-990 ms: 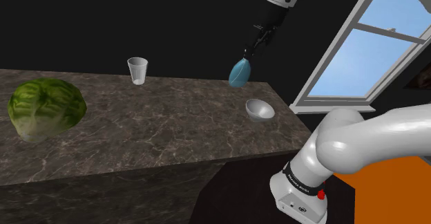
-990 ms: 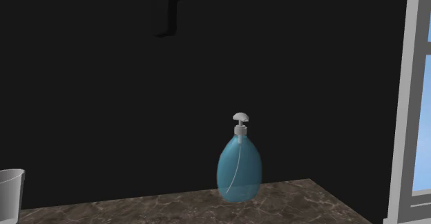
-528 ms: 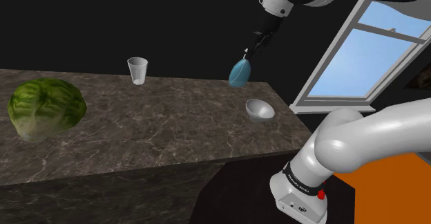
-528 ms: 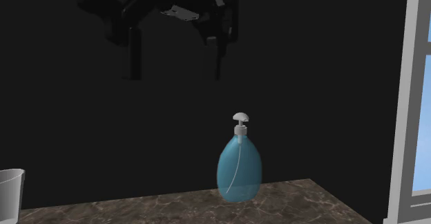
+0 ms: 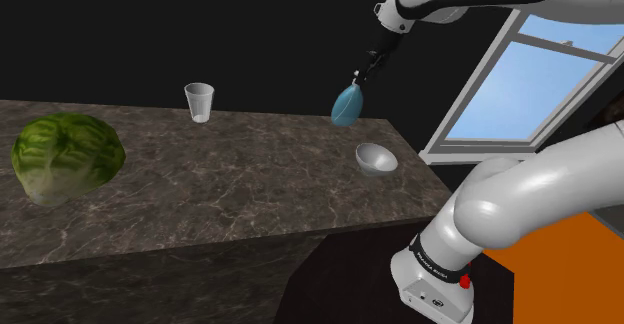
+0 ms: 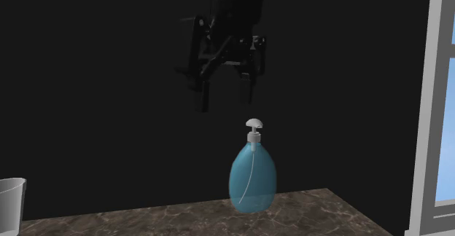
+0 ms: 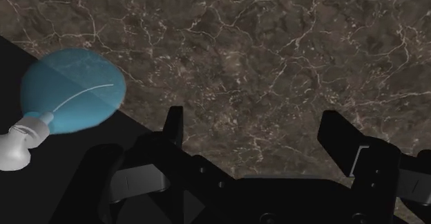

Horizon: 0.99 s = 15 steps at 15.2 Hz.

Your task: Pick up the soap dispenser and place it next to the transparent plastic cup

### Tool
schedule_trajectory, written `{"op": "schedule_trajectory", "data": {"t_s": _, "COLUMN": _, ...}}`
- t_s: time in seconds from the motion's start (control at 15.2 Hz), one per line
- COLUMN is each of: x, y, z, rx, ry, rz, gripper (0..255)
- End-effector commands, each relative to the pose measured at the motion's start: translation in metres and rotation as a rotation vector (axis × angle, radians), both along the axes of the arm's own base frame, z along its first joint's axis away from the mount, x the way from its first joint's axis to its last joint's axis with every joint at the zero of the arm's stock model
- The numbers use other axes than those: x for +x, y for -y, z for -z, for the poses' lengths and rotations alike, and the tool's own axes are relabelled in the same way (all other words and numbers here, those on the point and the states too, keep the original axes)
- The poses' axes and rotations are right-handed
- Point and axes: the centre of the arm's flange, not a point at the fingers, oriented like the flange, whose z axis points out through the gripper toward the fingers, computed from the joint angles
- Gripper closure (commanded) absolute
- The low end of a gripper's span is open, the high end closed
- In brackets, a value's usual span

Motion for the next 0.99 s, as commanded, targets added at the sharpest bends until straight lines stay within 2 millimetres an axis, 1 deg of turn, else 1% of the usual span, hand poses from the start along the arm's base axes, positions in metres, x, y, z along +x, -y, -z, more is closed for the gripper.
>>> {"op": "schedule_trajectory", "data": {"t_s": 0.0, "x": 0.011, "y": 0.025, "z": 0.006, "rx": -0.010, "ry": 0.010, "rz": -0.004, "gripper": 0}}
{"op": "schedule_trajectory", "data": {"t_s": 0.92, "x": 0.074, "y": 0.181, "z": 0.049, "rx": -0.065, "ry": 0.077, "rz": -0.029, "gripper": 0}}
